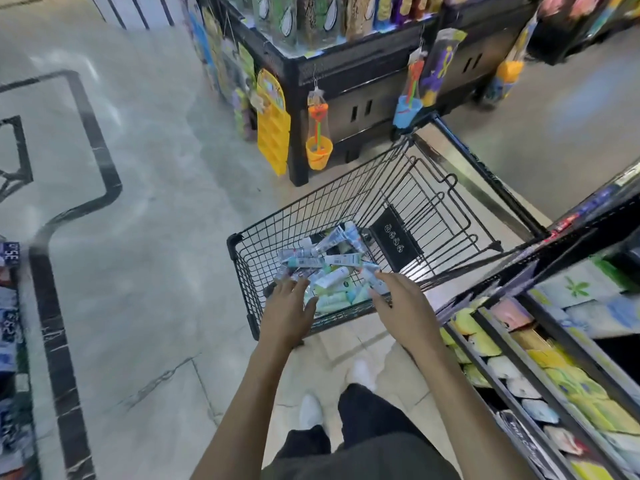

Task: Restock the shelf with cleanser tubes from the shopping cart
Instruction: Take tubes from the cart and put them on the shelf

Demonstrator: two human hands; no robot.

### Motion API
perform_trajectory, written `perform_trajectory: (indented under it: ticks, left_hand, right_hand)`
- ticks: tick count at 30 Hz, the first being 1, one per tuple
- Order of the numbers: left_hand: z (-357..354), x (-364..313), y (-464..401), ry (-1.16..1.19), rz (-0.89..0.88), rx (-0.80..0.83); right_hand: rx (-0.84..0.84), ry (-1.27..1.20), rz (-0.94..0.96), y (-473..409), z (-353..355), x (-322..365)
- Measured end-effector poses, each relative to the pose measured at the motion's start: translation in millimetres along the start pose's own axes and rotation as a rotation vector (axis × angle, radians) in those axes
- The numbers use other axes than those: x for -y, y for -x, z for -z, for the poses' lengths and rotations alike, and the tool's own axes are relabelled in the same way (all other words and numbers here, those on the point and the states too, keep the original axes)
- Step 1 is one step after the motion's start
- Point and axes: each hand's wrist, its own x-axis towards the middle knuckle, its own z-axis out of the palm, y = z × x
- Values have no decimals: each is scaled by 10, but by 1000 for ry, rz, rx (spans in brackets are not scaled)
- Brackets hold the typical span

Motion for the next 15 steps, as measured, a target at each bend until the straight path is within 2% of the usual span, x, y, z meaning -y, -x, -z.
perform_trajectory:
  ticks: [8, 15]
  left_hand:
    - [-367, -17, -756, 7, 125, 134]
    - [-926, -51, -1519, 202, 394, 228]
  right_hand:
    - [147, 34, -21, -951, -190, -222]
    - [355, 88, -15, -2097, -524, -511]
